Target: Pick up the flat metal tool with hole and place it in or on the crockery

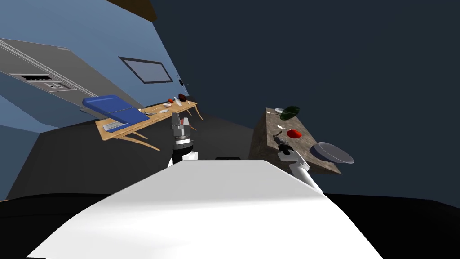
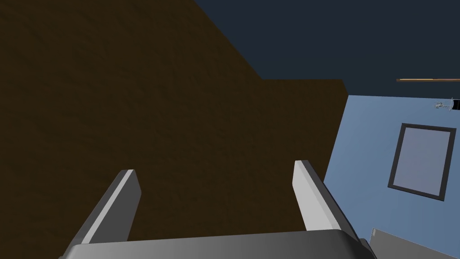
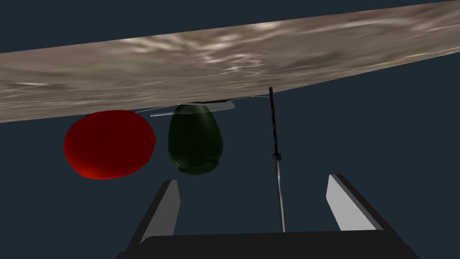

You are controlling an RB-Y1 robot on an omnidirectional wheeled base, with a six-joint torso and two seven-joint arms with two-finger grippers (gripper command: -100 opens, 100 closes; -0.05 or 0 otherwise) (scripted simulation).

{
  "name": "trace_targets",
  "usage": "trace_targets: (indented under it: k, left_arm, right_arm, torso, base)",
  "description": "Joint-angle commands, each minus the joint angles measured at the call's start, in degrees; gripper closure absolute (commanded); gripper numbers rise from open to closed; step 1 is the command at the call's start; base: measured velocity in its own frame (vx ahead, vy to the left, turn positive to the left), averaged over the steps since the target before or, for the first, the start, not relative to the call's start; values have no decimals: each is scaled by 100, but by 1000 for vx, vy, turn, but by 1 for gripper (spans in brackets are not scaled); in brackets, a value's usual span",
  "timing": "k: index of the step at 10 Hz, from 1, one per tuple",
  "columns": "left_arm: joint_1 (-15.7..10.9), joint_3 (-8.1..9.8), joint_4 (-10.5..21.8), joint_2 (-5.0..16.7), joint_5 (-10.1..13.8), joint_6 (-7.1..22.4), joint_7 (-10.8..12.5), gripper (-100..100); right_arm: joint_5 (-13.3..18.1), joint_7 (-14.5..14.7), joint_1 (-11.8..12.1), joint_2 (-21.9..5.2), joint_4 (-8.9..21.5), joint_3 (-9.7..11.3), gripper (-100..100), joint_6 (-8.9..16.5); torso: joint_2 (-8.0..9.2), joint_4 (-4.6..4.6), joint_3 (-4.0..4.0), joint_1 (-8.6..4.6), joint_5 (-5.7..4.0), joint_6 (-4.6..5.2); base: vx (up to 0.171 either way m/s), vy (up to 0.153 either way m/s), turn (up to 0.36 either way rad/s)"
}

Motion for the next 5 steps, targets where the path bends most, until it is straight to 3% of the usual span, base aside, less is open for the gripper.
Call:
trace_targets:
  k: [1,2,3,4,5]
  left_arm:
    - [0,0,0,0,0,0,0,0]
    - [0,0,0,0,0,0,0,0]
    - [0,0,0,0,0,0,0,0]
    - [0,0,0,0,0,0,0,0]
    - [-1,1,0,1,0,0,0,0]
  right_arm:
    - [57,38,-130,-83,210,21,-100,145]
    - [99,66,-220,-122,345,43,-100,265]
    - [80,47,-154,-85,258,21,-100,172]
    - [87,56,-162,-84,268,22,0,197]
    - [104,50,-336,-96,398,152,-100,154]
  torso:
    - [0,0,0,0,0,0]
    - [5,1,2,-1,-1,1]
    - [2,0,1,2,0,0]
    - [13,2,7,-12,-2,2]
    - [23,4,13,-23,-5,2]
  base:
    - [53,77,16]
    - [66,86,22]
    - [34,40,2]
    - [6,7,-1]
    - [15,-1,-159]
